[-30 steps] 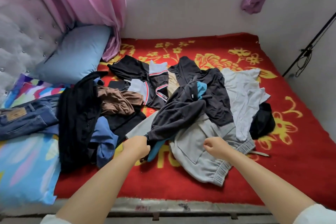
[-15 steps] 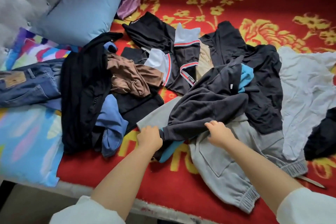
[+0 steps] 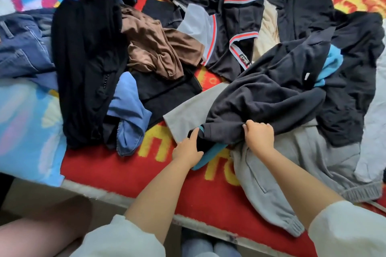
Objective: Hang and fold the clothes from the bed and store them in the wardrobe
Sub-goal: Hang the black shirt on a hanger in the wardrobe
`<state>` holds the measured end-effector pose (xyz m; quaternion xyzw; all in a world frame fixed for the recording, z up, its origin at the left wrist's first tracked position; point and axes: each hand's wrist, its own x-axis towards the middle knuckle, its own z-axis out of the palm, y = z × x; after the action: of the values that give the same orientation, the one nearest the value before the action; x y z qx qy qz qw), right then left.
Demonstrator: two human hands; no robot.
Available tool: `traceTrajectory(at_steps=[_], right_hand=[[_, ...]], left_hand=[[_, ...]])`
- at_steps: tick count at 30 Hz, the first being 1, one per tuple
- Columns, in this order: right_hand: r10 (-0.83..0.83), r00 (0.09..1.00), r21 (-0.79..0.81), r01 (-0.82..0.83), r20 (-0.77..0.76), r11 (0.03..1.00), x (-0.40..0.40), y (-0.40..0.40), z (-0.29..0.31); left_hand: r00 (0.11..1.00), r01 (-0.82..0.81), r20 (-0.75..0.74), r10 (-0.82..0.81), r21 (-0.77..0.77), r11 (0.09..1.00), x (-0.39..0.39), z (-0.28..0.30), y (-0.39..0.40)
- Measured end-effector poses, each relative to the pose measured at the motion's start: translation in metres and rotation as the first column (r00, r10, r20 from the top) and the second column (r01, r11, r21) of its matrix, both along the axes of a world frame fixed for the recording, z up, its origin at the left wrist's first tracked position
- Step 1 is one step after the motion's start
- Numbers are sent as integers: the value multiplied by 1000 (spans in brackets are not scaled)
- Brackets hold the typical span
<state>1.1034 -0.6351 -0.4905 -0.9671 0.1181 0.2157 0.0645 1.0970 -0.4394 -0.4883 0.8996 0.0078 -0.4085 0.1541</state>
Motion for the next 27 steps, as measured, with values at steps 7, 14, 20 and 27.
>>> traceTrajectory(at_steps=[7,14,20,27], right_hand=[[-265,961,416,276,-84,867,13,-12,35],[-60,978,743,191,-200,642,-1,1,97],[96,962,799,153,-254,582,-50,10,154],[598,793,79,-593,-120,802,-98,7,201]], left_hand=[[961,-271,-110,253,-223,936,-16,7,12],[839,-492,-62,541,-513,703,-29,42,13],[861,-429,-75,503,-636,642,-56,88,11],[823,-331,94,560,-721,608,-122,196,33]])
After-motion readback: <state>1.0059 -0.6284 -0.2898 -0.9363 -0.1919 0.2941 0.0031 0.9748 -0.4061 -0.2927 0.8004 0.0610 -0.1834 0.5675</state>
